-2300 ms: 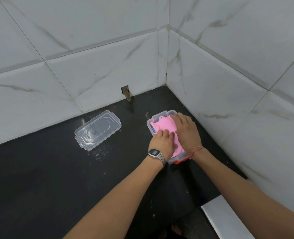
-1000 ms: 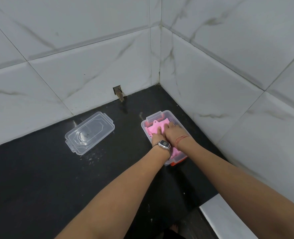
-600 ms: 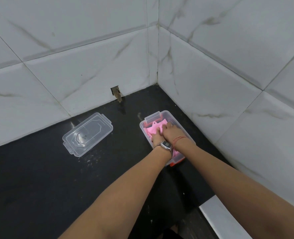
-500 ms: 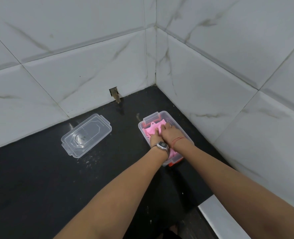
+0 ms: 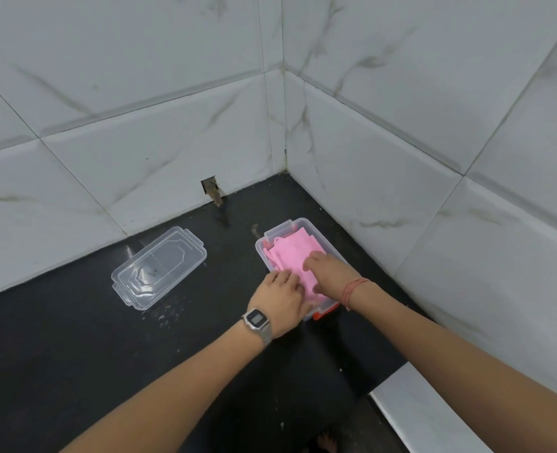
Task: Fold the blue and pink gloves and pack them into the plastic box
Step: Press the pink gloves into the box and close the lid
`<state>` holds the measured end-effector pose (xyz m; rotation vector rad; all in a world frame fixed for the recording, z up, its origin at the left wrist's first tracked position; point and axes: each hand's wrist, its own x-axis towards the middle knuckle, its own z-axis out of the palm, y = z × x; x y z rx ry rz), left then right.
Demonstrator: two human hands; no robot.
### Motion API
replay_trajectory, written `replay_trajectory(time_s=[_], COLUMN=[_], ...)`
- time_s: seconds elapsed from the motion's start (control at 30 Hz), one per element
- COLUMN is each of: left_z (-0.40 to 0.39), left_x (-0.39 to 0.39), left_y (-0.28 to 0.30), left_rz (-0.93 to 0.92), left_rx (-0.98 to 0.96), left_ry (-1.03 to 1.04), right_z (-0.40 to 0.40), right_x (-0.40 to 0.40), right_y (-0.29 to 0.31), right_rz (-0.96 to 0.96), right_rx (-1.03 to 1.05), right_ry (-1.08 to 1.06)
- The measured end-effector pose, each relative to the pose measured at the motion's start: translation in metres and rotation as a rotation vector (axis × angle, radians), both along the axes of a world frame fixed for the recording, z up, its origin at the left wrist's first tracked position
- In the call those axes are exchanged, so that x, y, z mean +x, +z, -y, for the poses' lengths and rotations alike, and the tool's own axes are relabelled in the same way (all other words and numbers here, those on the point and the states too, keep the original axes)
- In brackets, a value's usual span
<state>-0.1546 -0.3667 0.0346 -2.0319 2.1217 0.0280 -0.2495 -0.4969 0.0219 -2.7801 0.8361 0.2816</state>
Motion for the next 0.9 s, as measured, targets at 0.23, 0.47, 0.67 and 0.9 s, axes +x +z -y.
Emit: replay_trajectory(time_s=[0.23,0.47,0.67,0.9], left_z=[-0.015,-0.007,0.007,0.017], left_x=[0.024,0.017,0.011,0.004], left_y=[-0.010,-0.002,0.012,0.018], left_rz=[-0.028,0.025,0.085,0.158], left_rx=[-0.022,0.027,0.202,0.295], left_ry=[-0.157,-0.123,-0.096,-0.079], right_z=[0.002,0.001,0.002,0.002], right_x=[-0.005,0.000,0.010,0.019], right_y=[-0.003,-0.005,-0.002,0.001], right_rz=[-0.024,-0.062,-0.134,-0.189], right_rx=[-0.076,-0.130,-0.164,-0.199], right_ry=[0.028,0.049,0.070,0.080])
